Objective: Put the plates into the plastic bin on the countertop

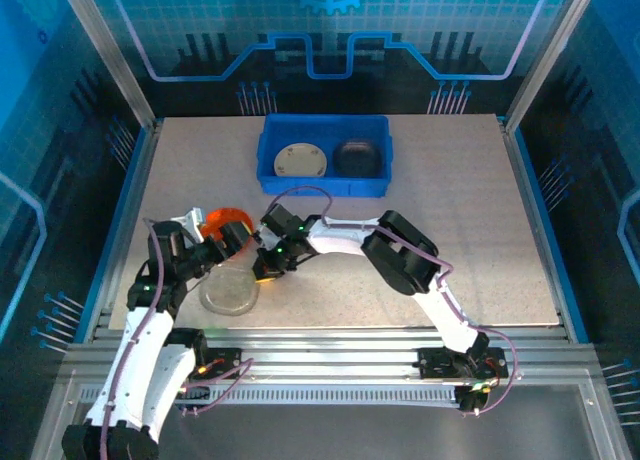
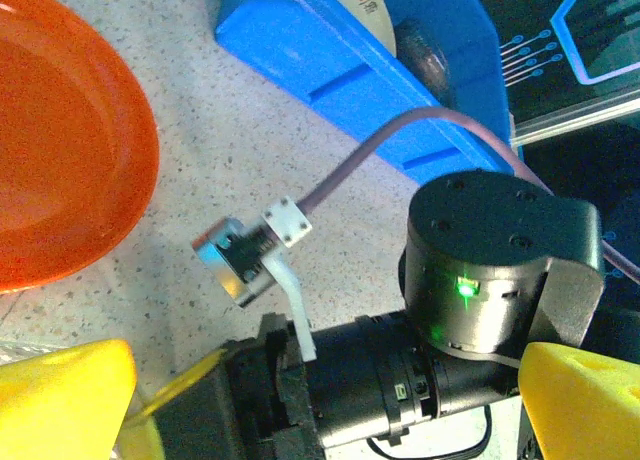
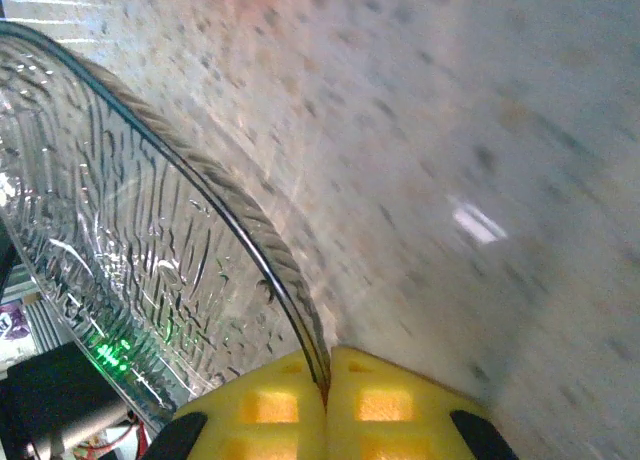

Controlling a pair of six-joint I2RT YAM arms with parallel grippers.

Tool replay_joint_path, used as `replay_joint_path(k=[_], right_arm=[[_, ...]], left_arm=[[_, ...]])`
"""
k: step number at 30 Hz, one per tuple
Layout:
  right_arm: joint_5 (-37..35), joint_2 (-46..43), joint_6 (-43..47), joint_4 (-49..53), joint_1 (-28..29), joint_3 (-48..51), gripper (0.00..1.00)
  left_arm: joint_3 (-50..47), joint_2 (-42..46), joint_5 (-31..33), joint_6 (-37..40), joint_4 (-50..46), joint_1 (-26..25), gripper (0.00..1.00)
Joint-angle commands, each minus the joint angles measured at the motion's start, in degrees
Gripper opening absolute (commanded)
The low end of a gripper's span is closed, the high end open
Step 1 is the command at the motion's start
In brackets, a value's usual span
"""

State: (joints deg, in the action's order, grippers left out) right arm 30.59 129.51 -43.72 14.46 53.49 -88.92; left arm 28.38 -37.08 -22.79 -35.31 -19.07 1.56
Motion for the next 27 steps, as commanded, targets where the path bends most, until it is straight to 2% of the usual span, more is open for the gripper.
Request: replay_joint_path(k=[1,11,14,16,20,27], right_arm=[[-1.6,-6.9,-0.8,-1.6,-2.8,5.4,0.0],[-3.6,-24.2,3.7,3.7,-11.8,21.0,0.0],[-3.9,-27.7,5.3,6.3,-13.7,22.5,0.0],[-3.0,-29.5,5.5,7.0,-15.2,23.5,0.0],[-2.2,-31.7,6.8,8.6,-17.3,23.6,0.0],[-2.0,-34.7,8.9,11.5,-20.6,23.7,0.0]], left_arm=[[2.9,-1.2,-2.0,2.6,1.2,0.0,0.99],[3.9,-8.5,-2.9,4.8,4.1,-5.1,0.94],[4.1,-10.1,-0.7,5.7,4.6,-8.8,0.93],[5.1,-12.2,2.1,6.9,4.3,-13.1,0.9],[7.6,-17.4,6.9,8.7,3.3,-19.2,0.83],[8.5,-22.4,7.9,8.6,5.5,-20.6,0.64]])
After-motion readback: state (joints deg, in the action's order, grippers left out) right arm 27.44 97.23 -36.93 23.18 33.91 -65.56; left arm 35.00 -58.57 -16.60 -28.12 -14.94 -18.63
